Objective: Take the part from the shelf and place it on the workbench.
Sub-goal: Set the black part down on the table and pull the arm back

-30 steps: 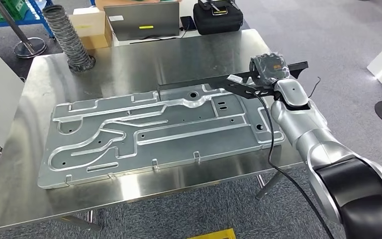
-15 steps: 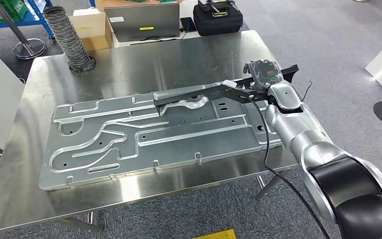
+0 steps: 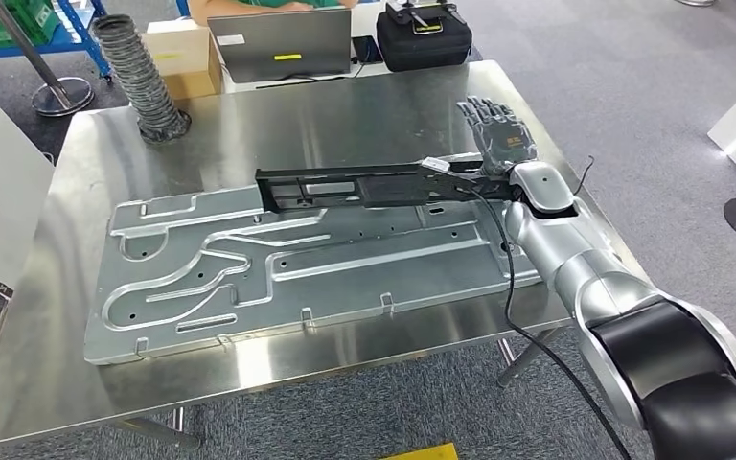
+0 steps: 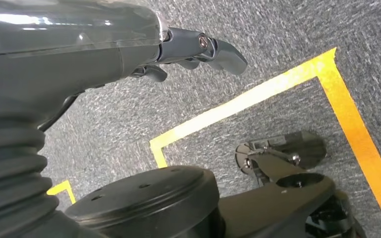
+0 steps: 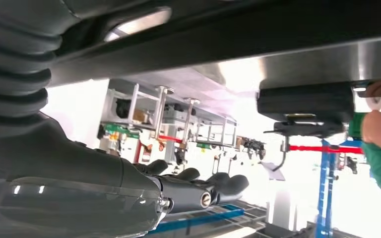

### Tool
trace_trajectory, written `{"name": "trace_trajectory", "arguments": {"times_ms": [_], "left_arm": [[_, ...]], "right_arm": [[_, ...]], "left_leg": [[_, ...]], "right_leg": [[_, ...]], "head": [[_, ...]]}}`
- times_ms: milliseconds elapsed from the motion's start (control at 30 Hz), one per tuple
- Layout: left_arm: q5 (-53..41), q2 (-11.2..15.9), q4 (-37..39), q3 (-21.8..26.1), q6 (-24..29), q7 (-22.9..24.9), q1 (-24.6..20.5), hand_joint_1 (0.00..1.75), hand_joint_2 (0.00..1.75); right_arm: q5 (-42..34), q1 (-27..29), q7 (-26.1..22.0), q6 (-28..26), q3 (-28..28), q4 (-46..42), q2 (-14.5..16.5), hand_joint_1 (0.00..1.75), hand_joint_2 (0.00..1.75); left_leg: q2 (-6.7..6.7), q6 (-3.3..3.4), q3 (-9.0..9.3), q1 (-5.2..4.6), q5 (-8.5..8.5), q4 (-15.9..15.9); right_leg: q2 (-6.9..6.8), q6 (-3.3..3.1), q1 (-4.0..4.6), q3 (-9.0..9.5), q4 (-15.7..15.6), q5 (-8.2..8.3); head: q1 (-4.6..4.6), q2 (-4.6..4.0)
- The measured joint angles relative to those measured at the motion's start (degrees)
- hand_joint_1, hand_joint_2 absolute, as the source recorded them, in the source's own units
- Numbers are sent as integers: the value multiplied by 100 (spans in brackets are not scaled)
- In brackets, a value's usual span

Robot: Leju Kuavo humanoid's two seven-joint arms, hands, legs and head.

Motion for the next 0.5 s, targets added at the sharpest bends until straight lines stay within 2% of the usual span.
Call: {"name": "trace_trajectory", "arguments": {"times_ms": [67, 100, 133, 200, 233, 267, 300, 367, 400, 433, 500], "left_arm": [[9, 9, 0, 0, -9, 9, 2, 0, 0], [13, 14, 0, 0, -15, 11, 1, 0, 0], [16, 17, 0, 0, -20, 11, 1, 0, 0], [19, 19, 0, 0, -35, 10, 8, 0, 0], [20, 19, 0, 0, -44, 10, 13, 0, 0], [22, 21, 0, 0, -51, 10, 18, 0, 0], [25, 24, 0, 0, -56, 10, 20, 0, 0], [28, 37, 0, 0, -59, 5, 17, 0, 0], [28, 43, 0, 0, -61, 3, 12, 0, 0], [28, 46, 0, 0, -65, 1, 9, 0, 0], [27, 51, 0, 0, -76, -1, 6, 0, 0]], "right_arm": [[0, -2, -1, 0, 3, 0, 14, 0, 0], [-1, -4, -1, 0, 5, -1, 24, 0, 0], [-1, -5, -1, 0, 6, 0, 33, 0, 0], [-3, 2, 1, 0, 9, 8, 43, 0, 0], [-5, 10, 2, 0, 10, 16, 45, 0, 0], [-7, 20, 2, 0, 12, 24, 50, 0, 0], [-9, 29, 2, 0, 13, 30, 54, 0, 0], [-15, 37, 2, -1, 14, 33, 58, 0, 0], [-20, 36, 3, -1, 14, 34, 57, 0, 0], [-33, 36, 2, 8, 14, 38, 57, 0, 0], [-107, 37, -24, 81, 12, 51, 57, 0, 0]], "left_leg": [[3, -58, -9, 0, -43, 27], [5, -92, -57, 2, -132, 148], [8, -125, -158, 10, -279, 387], [12, -180, -500, 39, -645, 1149], [12, -198, -657, 52, -751, 1474], [12, -210, -735, 62, -755, 1626], [13, -214, -701, 72, -644, 1538], [14, -200, -360, 86, -238, 792], [13, -182, -171, 80, -90, 397], [12, -158, -42, 72, -5, 122], [8, -103, 23, 50, 1, -23]], "right_leg": [[-4, -55, -25, 18, -33, 17], [-9, -83, -42, 32, -54, 26], [-15, -107, -57, 44, -72, 32], [-25, -130, -57, 50, -75, 27], [-27, -134, -56, 51, -73, 24], [-26, -135, -57, 53, -71, 22], [-22, -131, -59, 58, -69, 19], [-12, -107, -64, 80, -62, 2], [-6, -84, -57, 84, -57, -6], [-2, -55, -49, 83, -57, -7], [4, 6, -32, 72, -72, 8]], "head": [[-1, 0], [-1, 0], [-1, 0], [-1, 0], [-1, 0], [-1, 0], [0, 0], [0, 0], [0, 0], [-1, 0], [-1, 0]]}}
